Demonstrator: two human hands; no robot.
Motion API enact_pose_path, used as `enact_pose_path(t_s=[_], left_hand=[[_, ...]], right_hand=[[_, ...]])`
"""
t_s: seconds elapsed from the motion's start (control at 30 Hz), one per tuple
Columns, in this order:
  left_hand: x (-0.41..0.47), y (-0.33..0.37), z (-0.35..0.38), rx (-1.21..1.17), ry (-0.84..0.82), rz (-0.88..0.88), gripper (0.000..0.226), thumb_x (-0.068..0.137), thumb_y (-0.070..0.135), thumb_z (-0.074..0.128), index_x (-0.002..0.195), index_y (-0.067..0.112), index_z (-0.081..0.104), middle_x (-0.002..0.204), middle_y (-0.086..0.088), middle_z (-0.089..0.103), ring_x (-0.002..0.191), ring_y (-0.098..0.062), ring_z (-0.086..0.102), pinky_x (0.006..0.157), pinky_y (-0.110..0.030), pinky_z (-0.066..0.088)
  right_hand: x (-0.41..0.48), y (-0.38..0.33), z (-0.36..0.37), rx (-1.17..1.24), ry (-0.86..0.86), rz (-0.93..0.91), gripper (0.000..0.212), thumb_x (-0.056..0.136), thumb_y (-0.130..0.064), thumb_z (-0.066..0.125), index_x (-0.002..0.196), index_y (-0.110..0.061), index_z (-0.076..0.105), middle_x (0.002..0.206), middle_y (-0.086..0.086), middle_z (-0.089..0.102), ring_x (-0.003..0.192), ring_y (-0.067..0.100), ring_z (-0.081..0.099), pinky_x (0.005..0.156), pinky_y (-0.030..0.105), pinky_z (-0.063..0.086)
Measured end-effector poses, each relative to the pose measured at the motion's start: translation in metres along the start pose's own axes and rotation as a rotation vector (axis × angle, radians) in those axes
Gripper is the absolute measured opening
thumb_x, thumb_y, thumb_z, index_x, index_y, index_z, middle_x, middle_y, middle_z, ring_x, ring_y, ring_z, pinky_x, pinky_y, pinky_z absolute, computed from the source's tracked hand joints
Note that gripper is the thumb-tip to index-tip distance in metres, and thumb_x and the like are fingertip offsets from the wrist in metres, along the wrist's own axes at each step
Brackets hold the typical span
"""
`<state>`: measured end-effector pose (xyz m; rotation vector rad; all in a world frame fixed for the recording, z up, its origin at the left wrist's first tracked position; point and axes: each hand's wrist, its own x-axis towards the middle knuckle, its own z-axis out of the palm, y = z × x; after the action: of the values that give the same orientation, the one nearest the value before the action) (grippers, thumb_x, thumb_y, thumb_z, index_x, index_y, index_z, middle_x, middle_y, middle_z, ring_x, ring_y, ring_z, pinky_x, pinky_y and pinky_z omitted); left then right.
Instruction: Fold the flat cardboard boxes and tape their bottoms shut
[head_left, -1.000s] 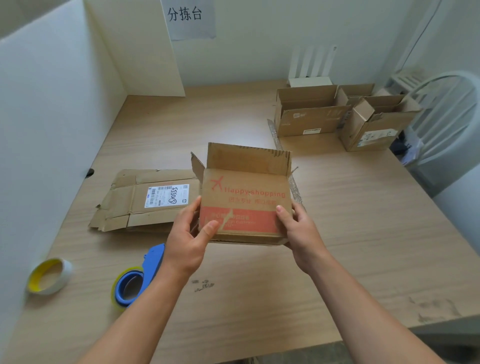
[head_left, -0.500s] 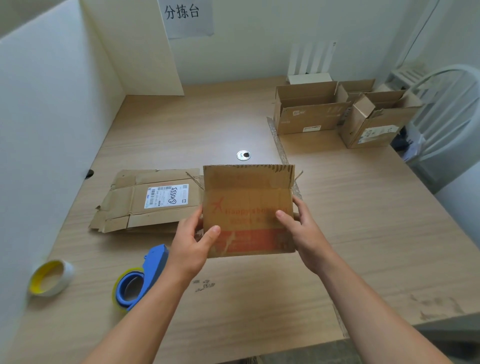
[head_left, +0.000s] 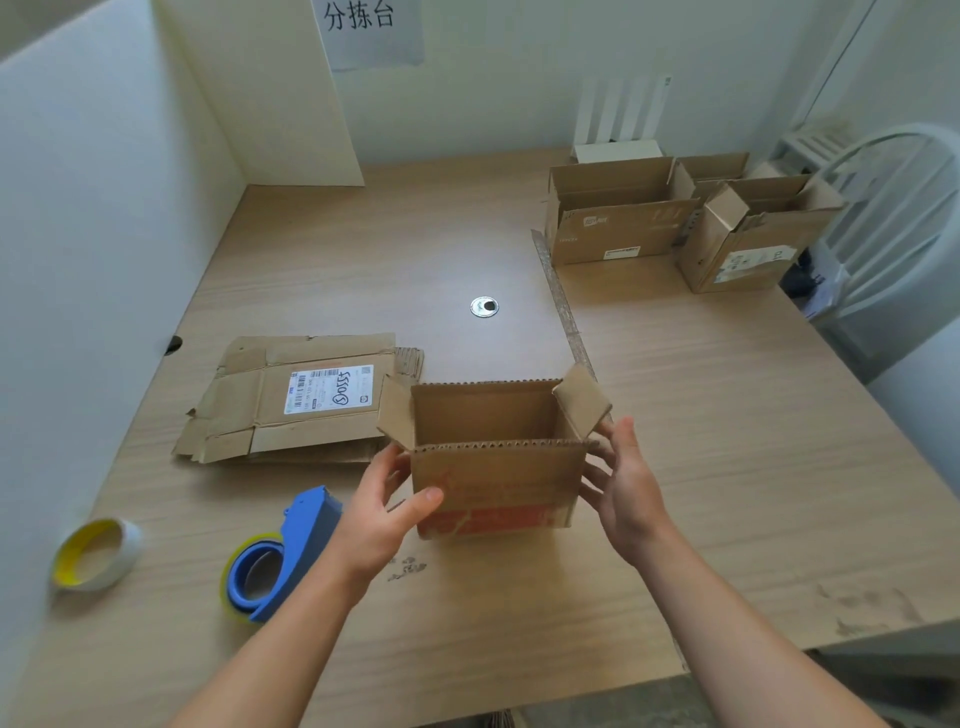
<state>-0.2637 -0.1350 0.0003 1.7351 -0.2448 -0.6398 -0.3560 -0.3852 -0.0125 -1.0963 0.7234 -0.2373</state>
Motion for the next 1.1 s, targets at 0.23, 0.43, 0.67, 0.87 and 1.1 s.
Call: enact_pose_path(t_s=[0.23, 0.43, 0.67, 0.87, 1.1], left_hand=[[-0.023, -0.006, -0.013, -0.039, 0.1, 0.041, 0.079, 0.063, 0.054, 0.073, 0.135, 0.028, 0.051, 0.124, 0.012, 0.065, 0.117, -0.003, 0.059, 0.091, -0.024, 0.048], [-0.024, 0.016, -0.018, 0.512, 0.389, 0.452, 0.04, 0.087, 0.038, 0.062, 0.123, 0.022, 0.062, 0.116, 0.009, 0.059, 0.108, -0.001, 0.056, 0.094, -0.012, 0.041], [-0.011, 0.012, -0.007, 0.477, 0.496, 0.137, 0.068, 0.089, 0.029, 0.07, 0.149, 0.016, 0.039, 0.136, -0.002, 0.048, 0.123, -0.017, 0.048, 0.102, -0.031, 0.039], [-0.014, 0.007, 0.007, 0.531, 0.341, 0.14, 0.069, 0.088, 0.025, 0.069, 0.149, 0.025, 0.039, 0.126, 0.004, 0.053, 0.108, -0.01, 0.053, 0.092, -0.027, 0.045], [-0.011, 0.004, 0.009, 0.572, 0.316, 0.111, 0.07, 0.091, 0.015, 0.063, 0.153, 0.026, 0.032, 0.115, 0.01, 0.046, 0.093, -0.003, 0.049, 0.087, -0.025, 0.041]], right_hand=[[-0.015, 0.004, -0.017, -0.288, 0.044, -0.062, 0.026, 0.095, -0.05, 0.055, 0.104, -0.026, 0.062, 0.108, 0.002, 0.065, 0.102, 0.018, 0.064, 0.083, 0.031, 0.049], [-0.041, -0.021, -0.009, -0.926, 0.074, -0.805, 0.031, 0.094, -0.034, 0.055, 0.119, -0.018, 0.065, 0.112, -0.008, 0.056, 0.104, 0.006, 0.055, 0.09, 0.017, 0.043], [-0.024, -0.031, -0.001, -0.916, 0.236, -0.6, 0.038, 0.093, -0.028, 0.063, 0.13, -0.02, 0.061, 0.125, 0.001, 0.055, 0.117, 0.019, 0.05, 0.098, 0.023, 0.033], [-0.023, -0.03, 0.008, -1.139, -0.092, -0.323, 0.076, 0.087, -0.039, 0.071, 0.151, -0.039, 0.031, 0.118, -0.004, 0.051, 0.105, 0.017, 0.054, 0.096, 0.035, 0.044], [0.002, -0.045, 0.034, -1.402, -0.026, -0.327, 0.029, 0.096, -0.052, 0.054, 0.108, -0.028, 0.065, 0.107, -0.006, 0.046, 0.101, 0.021, 0.057, 0.077, 0.034, 0.046]])
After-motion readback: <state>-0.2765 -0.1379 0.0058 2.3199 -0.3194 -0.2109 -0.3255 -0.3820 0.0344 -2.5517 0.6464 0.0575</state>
